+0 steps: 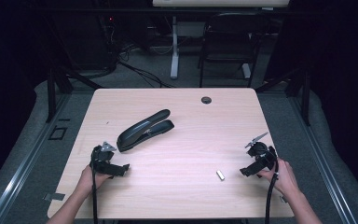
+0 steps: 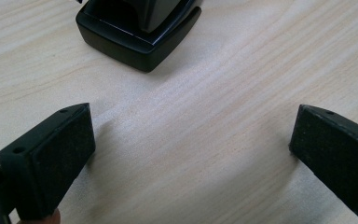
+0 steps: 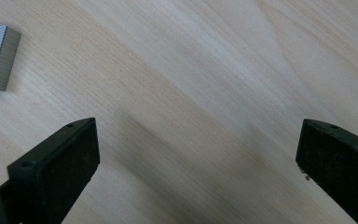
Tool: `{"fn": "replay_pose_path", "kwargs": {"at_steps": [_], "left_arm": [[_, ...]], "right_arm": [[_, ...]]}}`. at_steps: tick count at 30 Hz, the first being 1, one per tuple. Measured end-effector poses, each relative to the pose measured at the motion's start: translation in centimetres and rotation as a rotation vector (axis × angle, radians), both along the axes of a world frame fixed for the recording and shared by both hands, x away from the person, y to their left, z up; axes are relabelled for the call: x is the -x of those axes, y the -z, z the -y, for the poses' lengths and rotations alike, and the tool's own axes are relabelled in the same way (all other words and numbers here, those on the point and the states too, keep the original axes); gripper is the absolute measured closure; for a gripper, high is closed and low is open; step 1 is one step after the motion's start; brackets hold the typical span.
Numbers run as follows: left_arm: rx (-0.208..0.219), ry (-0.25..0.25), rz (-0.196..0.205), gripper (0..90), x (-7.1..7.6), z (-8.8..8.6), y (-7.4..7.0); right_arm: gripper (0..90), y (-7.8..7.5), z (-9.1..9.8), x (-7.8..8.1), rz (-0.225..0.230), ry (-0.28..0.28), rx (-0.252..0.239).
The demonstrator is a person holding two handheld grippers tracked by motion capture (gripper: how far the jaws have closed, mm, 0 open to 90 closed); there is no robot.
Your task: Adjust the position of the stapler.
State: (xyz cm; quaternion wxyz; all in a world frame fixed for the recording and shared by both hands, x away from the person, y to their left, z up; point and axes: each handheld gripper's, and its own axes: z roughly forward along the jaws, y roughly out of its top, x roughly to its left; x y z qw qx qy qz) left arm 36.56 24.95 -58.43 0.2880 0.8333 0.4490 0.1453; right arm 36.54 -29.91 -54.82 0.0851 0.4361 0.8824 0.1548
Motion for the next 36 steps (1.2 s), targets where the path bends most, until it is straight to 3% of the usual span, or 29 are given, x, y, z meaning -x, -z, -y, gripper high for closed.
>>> {"fn": "replay_pose_path", "kwargs": {"at_steps": [2, 8, 10, 11, 13, 17, 25, 27, 29, 36], "left_arm": [[-0.001, 0.001, -0.001, 0.0, 0.0, 0.0, 0.0], [-0.001, -0.005, -0.006, 0.0, 0.0, 0.0, 0.0], [-0.015, -0.002, -0.021, 0.0, 0.0, 0.1, -0.2], [-0.022, -0.004, -0.033, 0.0, -0.1, 0.0, -0.3], [-0.026, -0.011, -0.041, 0.0, -0.2, -0.1, -0.5], [0.013, -0.043, 0.002, 0.1, -0.3, -0.9, -1.7], [0.012, -0.034, -0.01, 0.1, -0.2, -1.3, -2.5], [0.035, -0.042, -0.013, 0.1, -0.2, -1.4, -2.9], [0.045, -0.036, -0.013, 0.0, -0.4, -1.4, -3.2], [0.056, -0.009, 0.019, 0.0, -1.4, -0.6, -5.2]], "right_arm": [[0.0, 0.1, 0.0, -0.2, -0.022, -0.013, 0.028], [0.0, 0.2, -0.1, -0.3, -0.032, -0.006, 0.032], [0.0, 0.1, -0.1, -0.3, -0.033, -0.007, 0.032], [0.0, 0.1, -0.3, -0.2, -0.027, -0.002, 0.009], [0.0, 0.0, -0.3, -0.2, -0.03, -0.007, 0.024], [0.0, -0.1, -0.4, -0.1, -0.031, -0.015, 0.025], [0.0, -0.2, -0.5, -0.2, -0.034, -0.017, 0.01], [0.0, -0.2, -0.6, -0.2, -0.009, -0.007, 0.0], [0.0, -0.4, -0.5, -0.2, -0.019, -0.021, 0.014], [0.0, -0.3, -0.4, -0.1, -0.023, -0.028, 0.011]]}}
